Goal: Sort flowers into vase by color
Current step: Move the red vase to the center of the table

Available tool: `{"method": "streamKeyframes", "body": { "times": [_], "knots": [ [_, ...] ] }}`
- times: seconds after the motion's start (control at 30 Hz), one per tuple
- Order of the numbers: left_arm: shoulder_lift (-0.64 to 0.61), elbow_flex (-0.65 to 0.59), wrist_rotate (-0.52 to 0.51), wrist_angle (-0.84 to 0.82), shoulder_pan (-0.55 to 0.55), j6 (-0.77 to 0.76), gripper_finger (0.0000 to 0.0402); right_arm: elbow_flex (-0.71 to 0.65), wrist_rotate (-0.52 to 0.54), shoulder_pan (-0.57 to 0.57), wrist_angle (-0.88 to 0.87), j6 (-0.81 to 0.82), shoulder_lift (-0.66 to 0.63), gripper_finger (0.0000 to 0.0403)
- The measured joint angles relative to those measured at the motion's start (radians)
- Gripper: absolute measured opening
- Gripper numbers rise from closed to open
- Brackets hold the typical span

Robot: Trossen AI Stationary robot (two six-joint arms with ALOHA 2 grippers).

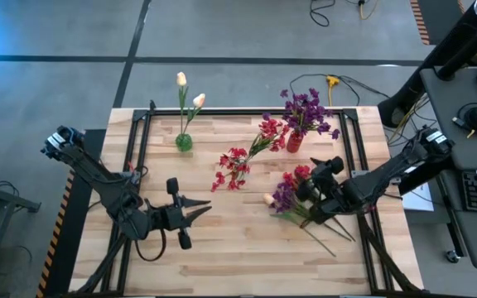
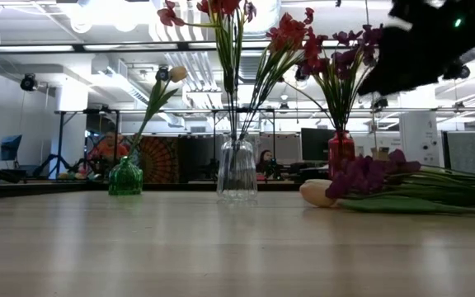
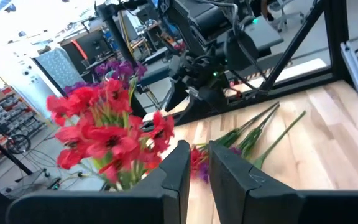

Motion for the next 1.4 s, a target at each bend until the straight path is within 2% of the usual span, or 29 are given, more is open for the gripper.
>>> {"method": "streamKeyframes", "body": {
  "times": [0.17,0.37,0.5,0.77,0.97,1.17,1.4],
  "knots": [
    [-0.043,-0.002,0.0,-0.115,0.0,-0.024,0.004,-0.098,0.043,-0.049,0.17,0.027,0.003,0.0331],
    [-0.091,-0.041,0.002,-0.154,0.0,-0.033,0.004,-0.172,0.051,-0.126,0.308,0.013,0.003,0.0331],
    [-0.146,-0.094,0.002,-0.15,0.001,-0.033,0.004,-0.175,-0.023,-0.208,0.336,-0.004,0.003,0.0334],
    [-0.268,-0.195,0.001,-0.086,0.002,-0.038,0.004,-0.153,-0.252,-0.4,0.42,-0.158,-0.005,0.0336],
    [-0.331,-0.251,0.001,-0.061,0.002,-0.034,0.004,-0.136,-0.297,-0.492,0.467,-0.255,-0.043,0.0345],
    [-0.367,-0.283,0.001,-0.037,0.002,-0.033,0.004,-0.133,-0.448,-0.602,0.521,-0.292,-0.056,0.0354],
    [-0.389,-0.295,0.0,-0.032,0.002,-0.033,0.004,-0.133,-0.474,-0.654,0.522,-0.294,-0.05,0.0354]
  ]
}}
